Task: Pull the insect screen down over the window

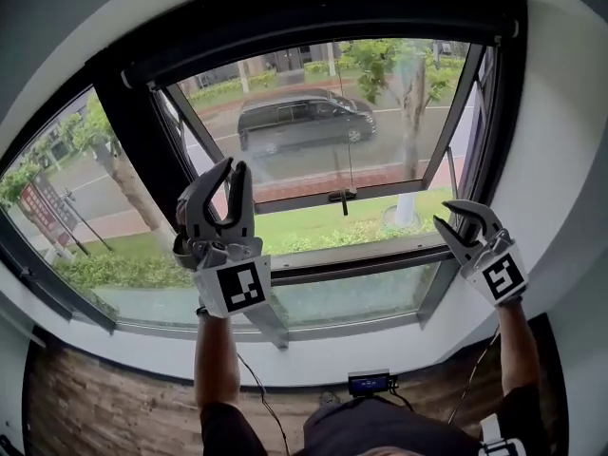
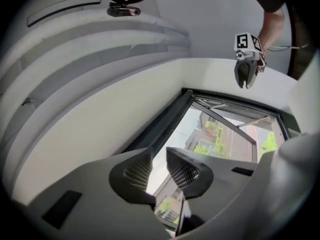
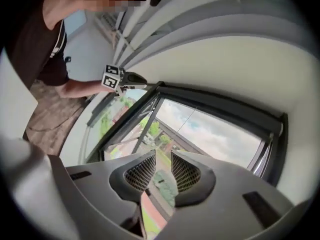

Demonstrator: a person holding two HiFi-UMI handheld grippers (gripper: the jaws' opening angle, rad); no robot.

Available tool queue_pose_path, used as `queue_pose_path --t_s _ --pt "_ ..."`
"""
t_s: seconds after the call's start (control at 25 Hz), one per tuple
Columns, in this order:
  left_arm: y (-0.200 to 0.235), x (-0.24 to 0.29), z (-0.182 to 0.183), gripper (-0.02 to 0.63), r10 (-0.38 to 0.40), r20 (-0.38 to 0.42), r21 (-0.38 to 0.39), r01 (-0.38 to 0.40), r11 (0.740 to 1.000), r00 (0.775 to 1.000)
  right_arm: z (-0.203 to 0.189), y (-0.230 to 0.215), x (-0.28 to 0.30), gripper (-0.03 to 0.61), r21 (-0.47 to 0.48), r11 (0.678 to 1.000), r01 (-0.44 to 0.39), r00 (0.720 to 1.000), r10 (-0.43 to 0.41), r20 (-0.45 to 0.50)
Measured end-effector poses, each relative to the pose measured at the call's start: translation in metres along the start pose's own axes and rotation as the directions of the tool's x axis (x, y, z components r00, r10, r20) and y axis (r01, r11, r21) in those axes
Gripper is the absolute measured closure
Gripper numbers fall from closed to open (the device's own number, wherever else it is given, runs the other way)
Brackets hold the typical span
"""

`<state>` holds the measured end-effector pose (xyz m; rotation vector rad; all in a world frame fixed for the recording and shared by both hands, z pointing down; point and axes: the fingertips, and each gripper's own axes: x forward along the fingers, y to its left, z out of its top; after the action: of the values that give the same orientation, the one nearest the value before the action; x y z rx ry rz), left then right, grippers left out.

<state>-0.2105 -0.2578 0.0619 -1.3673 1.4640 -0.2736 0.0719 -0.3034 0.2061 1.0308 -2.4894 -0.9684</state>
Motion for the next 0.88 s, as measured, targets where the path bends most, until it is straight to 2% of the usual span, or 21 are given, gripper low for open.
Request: queue_pose_path --t_s 0.08,0.2,0.28,0.4,0.48,0.6,0.72,0.88 --pt "0.011 0.039 -0.006 0.470 -0.033 0.023 0.082 0.031 0.996 0.999 0.022 -0.030 0.017 0.497 -0.115 0.991 0.074 0.997 -0.077 -0.020" --pt "0.021 0.091 -0.017 0.449 -0.102 0.025 0.171 0.097 0.980 0.994 0.053 -0.072 0.043 0.497 -0.247 0.952 0.183 0.980 -0.196 -0.032" --pt "0.019 0.118 -0.024 0.451 -0.154 0.008 0.234 0.148 0.961 0.988 0.068 -0.095 0.061 0.497 -0.368 0.899 0.238 0.962 -0.271 -0.041" --pt "0.017 0.151 -0.027 0.453 -0.175 -0.002 0.307 0.167 0.937 0.985 0.089 -0.121 0.087 0.497 -0.536 0.802 0.264 0.941 -0.336 -0.039" --pt "0.017 0.169 -0.026 0.456 -0.175 -0.007 0.310 0.168 0.936 0.985 0.102 -0.137 0.101 0.497 -0.603 0.755 0.258 0.935 -0.353 -0.041" --pt "0.013 0.192 -0.021 0.462 -0.189 -0.028 0.310 0.188 0.932 0.982 0.120 -0.159 0.115 0.497 -0.659 0.708 0.253 0.935 -0.354 -0.022" --pt "0.011 0.211 -0.014 0.489 -0.199 -0.056 0.342 0.206 0.917 0.978 0.132 -0.181 0.131 0.497 -0.690 0.680 0.248 0.939 -0.343 -0.001" --pt "0.001 0.226 -0.008 0.514 -0.209 -0.091 0.357 0.227 0.906 0.974 0.135 -0.200 0.145 0.497 -0.717 0.663 0.216 0.951 -0.308 0.002"
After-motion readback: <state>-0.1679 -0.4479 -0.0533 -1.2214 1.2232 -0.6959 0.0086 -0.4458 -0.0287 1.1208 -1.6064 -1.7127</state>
